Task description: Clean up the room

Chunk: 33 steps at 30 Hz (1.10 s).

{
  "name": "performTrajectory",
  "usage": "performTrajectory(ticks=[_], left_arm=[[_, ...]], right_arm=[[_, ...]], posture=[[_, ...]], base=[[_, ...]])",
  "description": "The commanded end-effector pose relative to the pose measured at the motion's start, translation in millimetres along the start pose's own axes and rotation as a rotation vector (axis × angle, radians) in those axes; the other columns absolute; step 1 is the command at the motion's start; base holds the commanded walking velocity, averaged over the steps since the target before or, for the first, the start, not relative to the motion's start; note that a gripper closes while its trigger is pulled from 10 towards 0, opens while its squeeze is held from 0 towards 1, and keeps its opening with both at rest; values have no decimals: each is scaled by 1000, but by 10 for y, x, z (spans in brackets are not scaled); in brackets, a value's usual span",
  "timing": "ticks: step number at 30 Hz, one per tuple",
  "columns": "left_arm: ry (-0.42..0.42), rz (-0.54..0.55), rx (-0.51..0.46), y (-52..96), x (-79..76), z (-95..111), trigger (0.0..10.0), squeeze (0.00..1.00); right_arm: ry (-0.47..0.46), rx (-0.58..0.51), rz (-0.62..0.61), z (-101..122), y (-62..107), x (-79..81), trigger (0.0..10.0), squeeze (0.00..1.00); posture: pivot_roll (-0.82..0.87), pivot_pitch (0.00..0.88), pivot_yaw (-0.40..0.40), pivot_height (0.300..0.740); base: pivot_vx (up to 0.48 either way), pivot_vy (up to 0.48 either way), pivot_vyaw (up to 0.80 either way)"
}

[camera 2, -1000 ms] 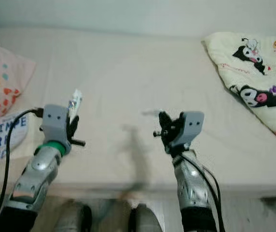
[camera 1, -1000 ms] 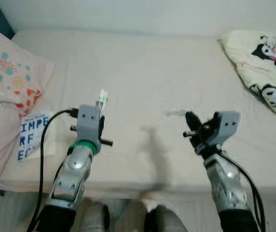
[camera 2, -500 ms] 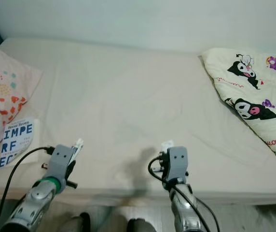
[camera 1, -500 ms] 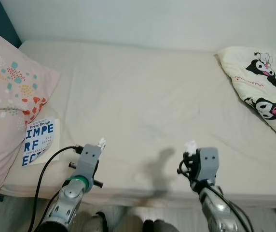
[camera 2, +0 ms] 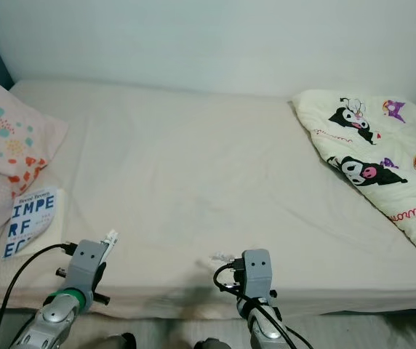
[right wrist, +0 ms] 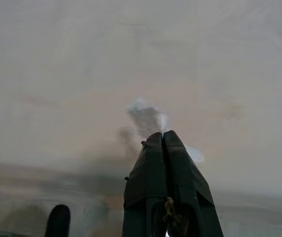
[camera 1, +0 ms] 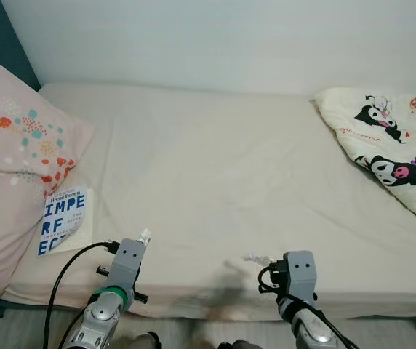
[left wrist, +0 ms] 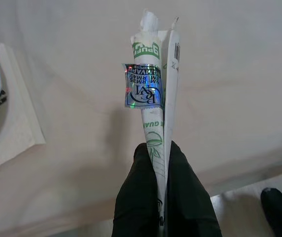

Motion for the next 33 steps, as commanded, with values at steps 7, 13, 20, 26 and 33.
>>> performTrajectory(ticks=[7,13,20,26,33], left_arm=[[-3,-4,22,7,-54,-85,10000,0],[0,-9,10,-11,-80,-70,10000,0],[6,-6,4,-16,-80,-73,10000,0],[4,-8,3,-21,-88,-74,10000,0],[10,-4,2,-31,-90,-64,10000,0]], right_arm=[[-11,28,-29,-69,14,-51,10000,0],[0,38,-32,-81,6,-71,10000,0],[12,42,-30,-92,4,-65,10000,0],[14,42,-30,-93,2,-67,10000,0],[10,48,-33,-89,-9,-75,10000,0]], posture=[[19,0,17,740],[18,0,15,740],[15,0,18,740],[14,0,18,740],[14,0,15,740]], base=[[0,0,0],[0,0,0],[0,0,0],[0,0,0],[0,0,-90]])
Point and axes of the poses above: a point about 5 cm out from each wrist's last joint towards the gripper, its own y axis pointing back from the gripper into the wrist, its own z axis along the axis of the wrist's last joint, x = y × z, the point moved 2 cm from there along -y, pointing out of the wrist towards the gripper, and after that the axes turned 2 degrees about -y, right-handed, at the moved point
